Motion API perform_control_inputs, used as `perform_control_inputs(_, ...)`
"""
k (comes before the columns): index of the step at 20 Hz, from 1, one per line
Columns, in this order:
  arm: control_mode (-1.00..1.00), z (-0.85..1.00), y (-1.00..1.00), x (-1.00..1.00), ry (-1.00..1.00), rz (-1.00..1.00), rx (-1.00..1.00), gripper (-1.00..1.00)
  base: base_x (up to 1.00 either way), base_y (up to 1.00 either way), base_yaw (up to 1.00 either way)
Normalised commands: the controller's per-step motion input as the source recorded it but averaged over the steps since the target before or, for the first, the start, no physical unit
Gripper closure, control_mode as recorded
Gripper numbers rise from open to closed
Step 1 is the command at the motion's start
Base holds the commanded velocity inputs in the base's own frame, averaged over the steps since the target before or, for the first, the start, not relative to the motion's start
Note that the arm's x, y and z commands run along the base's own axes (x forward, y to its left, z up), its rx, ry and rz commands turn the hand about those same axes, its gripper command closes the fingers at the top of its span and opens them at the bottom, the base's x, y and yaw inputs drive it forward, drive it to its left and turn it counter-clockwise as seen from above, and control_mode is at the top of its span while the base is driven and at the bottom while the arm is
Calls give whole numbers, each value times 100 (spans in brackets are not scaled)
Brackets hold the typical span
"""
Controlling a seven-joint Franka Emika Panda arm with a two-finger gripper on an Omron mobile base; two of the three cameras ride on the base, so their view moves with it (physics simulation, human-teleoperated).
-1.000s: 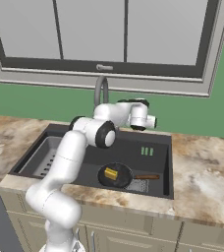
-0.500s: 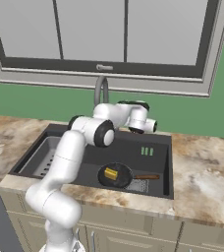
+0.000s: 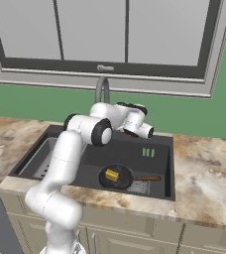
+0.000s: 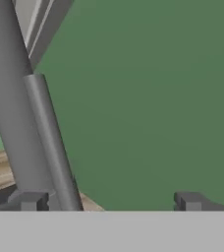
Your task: Pick the pan and sponge and place them into the sink. Then turn on the water.
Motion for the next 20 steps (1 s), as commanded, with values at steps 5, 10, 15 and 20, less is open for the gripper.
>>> perform_control_inputs(5, -100, 0, 5, 25, -6, -15, 0, 100, 0, 0, 0)
perform_control_inputs(10, -100, -1, 0, 24, -6, -14, 2, 100, 0, 0, 0)
perform_control_inputs(15, -100, 0, -7, 22, -3, -14, 3, 100, 0, 0, 0)
perform_control_inputs(20, -100, 0, -24, 10, 0, -14, 4, 100, 0, 0, 0)
